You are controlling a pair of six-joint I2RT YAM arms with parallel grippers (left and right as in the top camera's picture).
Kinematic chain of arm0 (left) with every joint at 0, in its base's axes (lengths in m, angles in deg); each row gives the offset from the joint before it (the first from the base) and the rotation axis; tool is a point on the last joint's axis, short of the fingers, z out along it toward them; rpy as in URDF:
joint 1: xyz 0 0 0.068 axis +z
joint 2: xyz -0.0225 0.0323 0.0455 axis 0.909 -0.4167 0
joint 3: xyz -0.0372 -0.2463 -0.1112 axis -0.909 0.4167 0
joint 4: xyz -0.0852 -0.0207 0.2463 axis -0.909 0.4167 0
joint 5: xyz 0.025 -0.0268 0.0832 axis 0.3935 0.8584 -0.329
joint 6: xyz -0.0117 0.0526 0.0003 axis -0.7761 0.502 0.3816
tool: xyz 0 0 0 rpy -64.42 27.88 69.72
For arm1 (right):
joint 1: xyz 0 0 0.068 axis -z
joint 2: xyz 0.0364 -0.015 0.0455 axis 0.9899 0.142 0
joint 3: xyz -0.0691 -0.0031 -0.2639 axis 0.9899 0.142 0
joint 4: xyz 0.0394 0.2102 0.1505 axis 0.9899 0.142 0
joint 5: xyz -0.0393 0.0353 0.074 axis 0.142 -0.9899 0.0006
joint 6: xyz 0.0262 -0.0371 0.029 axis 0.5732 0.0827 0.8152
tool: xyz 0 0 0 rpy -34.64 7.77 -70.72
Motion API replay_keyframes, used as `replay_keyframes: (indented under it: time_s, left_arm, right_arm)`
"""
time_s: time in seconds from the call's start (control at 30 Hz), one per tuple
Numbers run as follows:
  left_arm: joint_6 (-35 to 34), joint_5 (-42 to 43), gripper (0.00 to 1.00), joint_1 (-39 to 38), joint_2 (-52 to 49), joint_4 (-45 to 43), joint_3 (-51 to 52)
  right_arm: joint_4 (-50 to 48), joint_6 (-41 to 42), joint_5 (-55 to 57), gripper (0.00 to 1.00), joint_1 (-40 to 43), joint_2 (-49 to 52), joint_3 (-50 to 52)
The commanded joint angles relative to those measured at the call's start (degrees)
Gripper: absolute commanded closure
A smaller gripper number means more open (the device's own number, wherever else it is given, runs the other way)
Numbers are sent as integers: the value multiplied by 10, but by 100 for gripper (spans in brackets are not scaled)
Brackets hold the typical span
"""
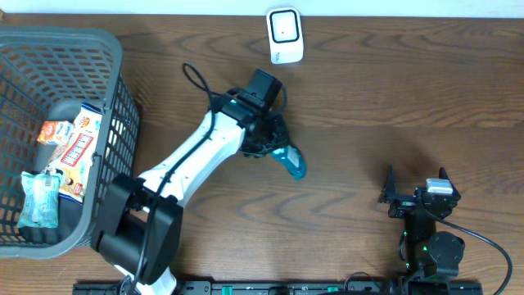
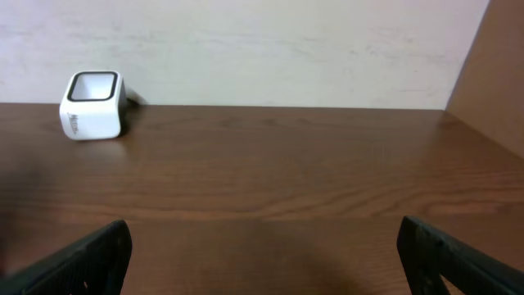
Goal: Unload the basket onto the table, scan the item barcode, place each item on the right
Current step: 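Lift the bottle out and place it on the table center-right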
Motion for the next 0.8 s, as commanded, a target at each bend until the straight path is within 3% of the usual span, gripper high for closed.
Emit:
replay_keyframes:
  time_s: [0.0, 0.13, 0.27, 0.47, 0.77]
  left_arm:
    - [7, -1, 73, -14, -12, -11, -8]
    - [8, -4, 72, -28, -12, -33, -8]
    - [8, -21, 64, -42, -12, -40, -8]
    - [8, -74, 44, -65, -12, -37, -2]
    - [8, -107, 43, -76, -13, -22, 25]
  right_arm:
    - [1, -5, -1, 1, 3, -1, 1]
    - [1, -5, -1, 1, 3, -1, 1]
    - [1, -5, -1, 1, 3, -1, 1]
    - [1, -5, -1, 1, 3, -1, 1]
    - [1, -5, -1, 1, 3, -1, 1]
